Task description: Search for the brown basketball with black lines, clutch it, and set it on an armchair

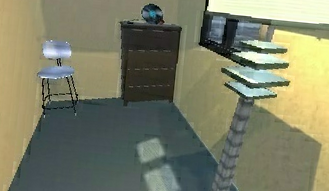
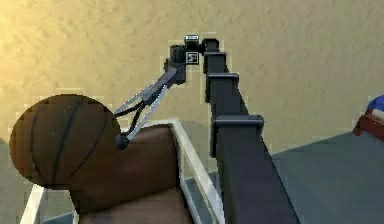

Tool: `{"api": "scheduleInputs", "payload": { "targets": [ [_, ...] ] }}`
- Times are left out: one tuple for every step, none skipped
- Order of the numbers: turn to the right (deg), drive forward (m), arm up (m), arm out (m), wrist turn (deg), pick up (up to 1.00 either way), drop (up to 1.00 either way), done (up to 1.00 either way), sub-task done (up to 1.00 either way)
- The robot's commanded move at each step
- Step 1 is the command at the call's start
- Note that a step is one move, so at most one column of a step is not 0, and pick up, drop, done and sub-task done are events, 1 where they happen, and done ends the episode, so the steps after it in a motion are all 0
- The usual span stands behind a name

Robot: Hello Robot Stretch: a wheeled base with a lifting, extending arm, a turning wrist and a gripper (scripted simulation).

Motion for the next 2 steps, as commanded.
{"api": "scheduleInputs", "payload": {
  "targets": [
    [0.0, 0.0, 0.0, 0.0, 45.0, 0.0, 0.0, 0.0, 0.0],
    [0.0, 0.0, 0.0, 0.0, 3.0, 0.0, 0.0, 0.0, 0.0]
  ]
}}
